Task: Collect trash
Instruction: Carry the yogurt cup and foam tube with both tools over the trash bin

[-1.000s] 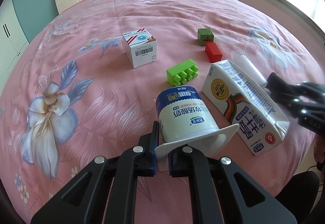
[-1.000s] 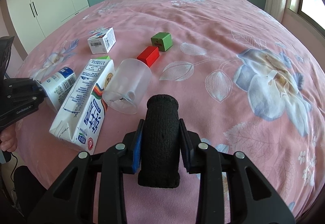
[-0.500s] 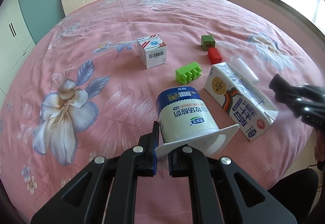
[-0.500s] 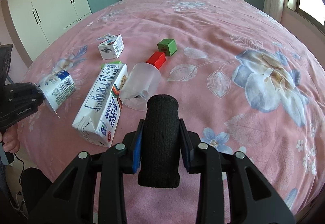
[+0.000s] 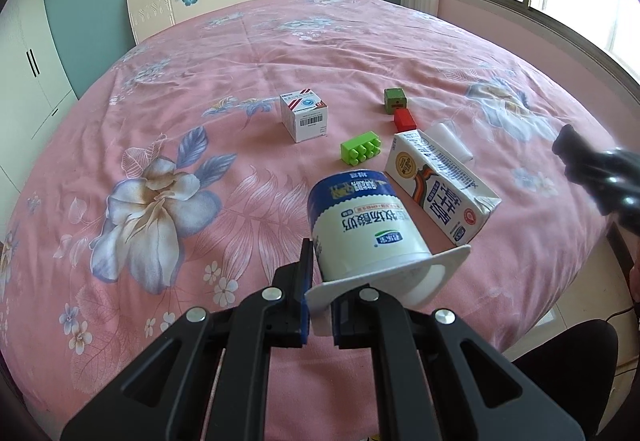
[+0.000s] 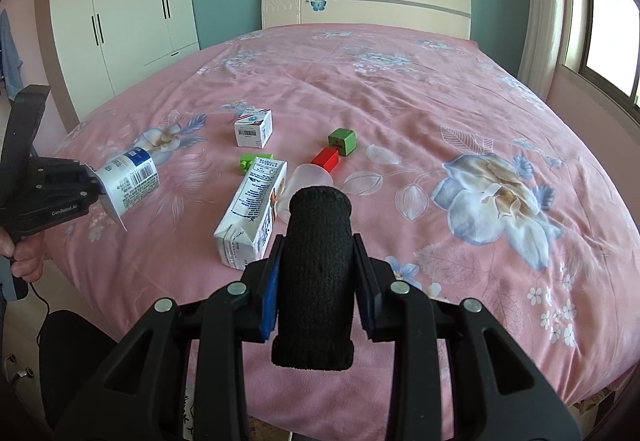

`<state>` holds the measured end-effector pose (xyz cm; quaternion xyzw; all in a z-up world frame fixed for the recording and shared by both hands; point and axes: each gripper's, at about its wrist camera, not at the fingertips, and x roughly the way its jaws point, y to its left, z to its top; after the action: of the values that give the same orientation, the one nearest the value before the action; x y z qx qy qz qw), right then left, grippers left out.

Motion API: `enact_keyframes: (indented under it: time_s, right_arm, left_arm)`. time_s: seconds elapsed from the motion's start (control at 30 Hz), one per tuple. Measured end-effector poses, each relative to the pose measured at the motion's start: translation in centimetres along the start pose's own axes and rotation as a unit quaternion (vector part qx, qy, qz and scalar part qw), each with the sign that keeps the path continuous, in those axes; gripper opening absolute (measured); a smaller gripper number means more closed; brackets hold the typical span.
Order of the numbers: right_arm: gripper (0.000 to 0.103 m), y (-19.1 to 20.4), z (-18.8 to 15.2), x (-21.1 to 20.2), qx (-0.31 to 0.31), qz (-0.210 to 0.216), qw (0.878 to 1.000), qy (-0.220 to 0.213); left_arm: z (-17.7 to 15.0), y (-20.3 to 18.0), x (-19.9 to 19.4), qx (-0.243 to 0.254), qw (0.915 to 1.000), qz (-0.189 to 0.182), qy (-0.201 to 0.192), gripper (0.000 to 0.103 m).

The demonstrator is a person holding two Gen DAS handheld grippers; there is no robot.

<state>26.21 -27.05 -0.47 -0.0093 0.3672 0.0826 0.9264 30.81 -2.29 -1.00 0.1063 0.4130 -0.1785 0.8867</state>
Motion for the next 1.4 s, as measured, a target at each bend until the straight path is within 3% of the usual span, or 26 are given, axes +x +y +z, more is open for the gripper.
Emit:
enact_keyframes:
  time_s: [0.4, 0.77, 1.1, 1.4]
  right_arm:
    - [0.033, 3.0, -1.4, -7.4, -0.031, -0.013, 0.999, -0.040]
    - [0.033, 6.6, -5.5, -13.3, -0.045, 0.001, 0.997, -0.059]
    - [0.033, 9.4, -11.7, -14.3, -0.070, 0.036, 0.996, -0.038]
    - [0.033, 10.7, -15.7, -12.0, -0.083, 0.058, 0.995, -0.002]
  left_arm:
    - [-2.8, -1.4, -5.6, 0.013, 0.9996, 0.001, -0.025, 0.010]
    - [-8.3, -4.8, -10.3, 0.032, 0.9986, -0.019, -0.037, 0.010]
    - [-13.0, -6.5, -11.0, 0.036, 0.9988, -0.027, -0.019, 0.010]
    - [-17.4, -7.4, -7.7, 0.029, 0.9981, -0.039, 0.037, 0.010]
